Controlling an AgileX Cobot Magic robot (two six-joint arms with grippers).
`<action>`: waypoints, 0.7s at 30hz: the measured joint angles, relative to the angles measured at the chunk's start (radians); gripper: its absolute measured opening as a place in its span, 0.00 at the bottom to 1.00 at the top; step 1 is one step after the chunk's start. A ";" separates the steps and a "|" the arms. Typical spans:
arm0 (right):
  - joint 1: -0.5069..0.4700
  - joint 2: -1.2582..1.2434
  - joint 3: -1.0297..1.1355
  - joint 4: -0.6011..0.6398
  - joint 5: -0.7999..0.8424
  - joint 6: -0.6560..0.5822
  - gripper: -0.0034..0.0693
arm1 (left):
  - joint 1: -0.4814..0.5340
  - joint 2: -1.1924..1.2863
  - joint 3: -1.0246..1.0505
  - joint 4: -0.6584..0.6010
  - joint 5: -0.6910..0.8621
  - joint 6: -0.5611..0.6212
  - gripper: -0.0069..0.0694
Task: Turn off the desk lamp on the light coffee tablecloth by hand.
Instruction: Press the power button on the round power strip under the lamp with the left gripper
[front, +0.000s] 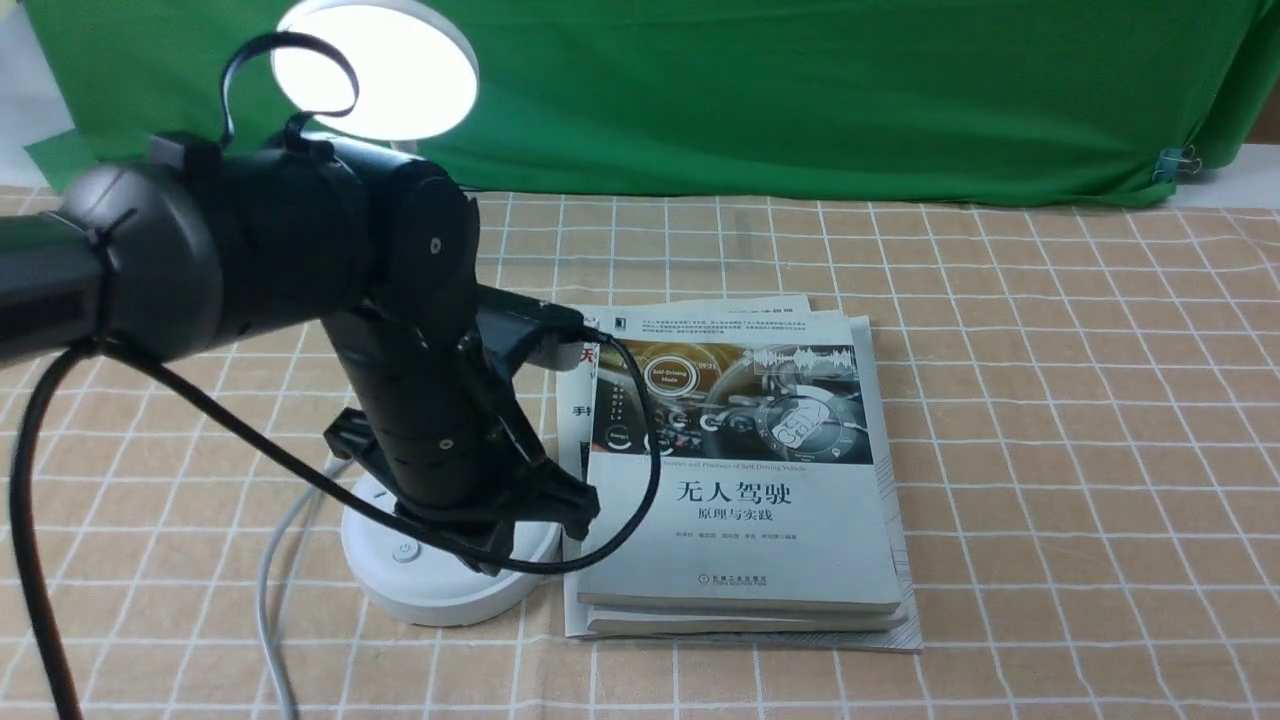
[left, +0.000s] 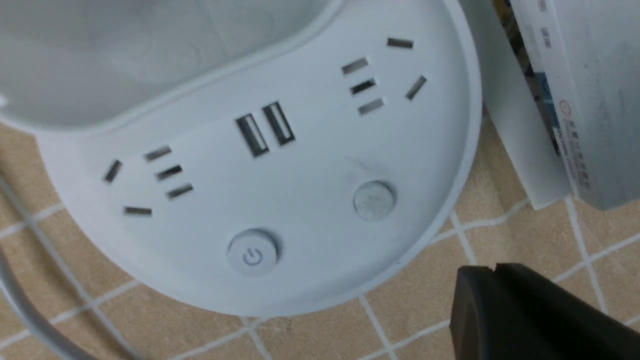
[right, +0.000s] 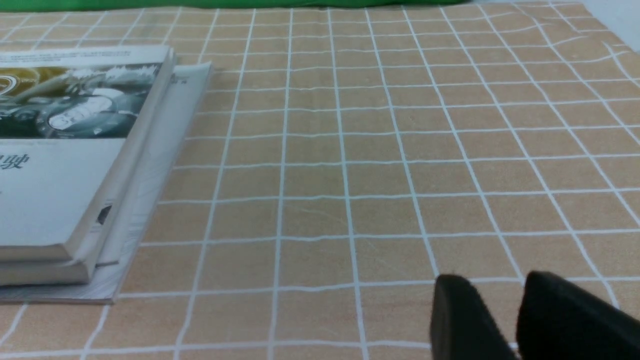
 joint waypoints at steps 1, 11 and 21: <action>0.000 0.000 0.000 0.000 0.000 0.000 0.38 | 0.000 0.000 0.000 0.003 -0.001 -0.002 0.10; 0.000 0.000 0.000 0.000 0.000 0.000 0.38 | 0.038 0.040 0.000 0.022 -0.055 -0.005 0.10; 0.000 0.000 0.000 0.000 0.000 0.000 0.38 | 0.038 0.110 -0.019 0.020 -0.047 -0.005 0.10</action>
